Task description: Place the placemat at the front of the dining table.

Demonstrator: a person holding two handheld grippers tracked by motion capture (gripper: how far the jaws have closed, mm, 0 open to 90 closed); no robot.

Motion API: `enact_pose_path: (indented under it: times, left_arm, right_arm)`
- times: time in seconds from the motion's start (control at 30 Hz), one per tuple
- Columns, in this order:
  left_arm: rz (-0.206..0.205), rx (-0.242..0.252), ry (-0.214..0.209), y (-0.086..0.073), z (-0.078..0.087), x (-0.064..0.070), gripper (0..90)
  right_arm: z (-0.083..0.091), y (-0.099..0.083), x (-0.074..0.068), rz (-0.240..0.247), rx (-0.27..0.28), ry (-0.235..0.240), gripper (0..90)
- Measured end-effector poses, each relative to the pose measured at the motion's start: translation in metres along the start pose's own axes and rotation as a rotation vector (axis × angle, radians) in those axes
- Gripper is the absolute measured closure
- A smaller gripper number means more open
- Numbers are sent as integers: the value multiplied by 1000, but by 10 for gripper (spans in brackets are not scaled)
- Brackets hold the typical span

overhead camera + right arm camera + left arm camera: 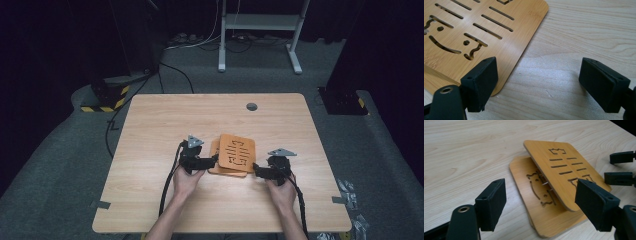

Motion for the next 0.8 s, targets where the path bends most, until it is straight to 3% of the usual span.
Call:
enact_pose_path:
  times: [0.4,0.8]
  left_arm:
    - [-33,-48,-31,8,-25,16,240]
    - [-38,-96,-26,7,-41,23,239]
  right_arm:
    - [0,0,0,-1,0,-1,154]
    - [0,0,-1,-2,0,3,162]
Point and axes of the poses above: each handheld gripper's, and its own axes: z roughly backward along the jaws, y roughly out of its top, x roughly to its right, the point moved 4 cm from there along -z, roughly forward along the jaws, and after that the axes turned 9 degrees about -x, right-handed, at the moved point
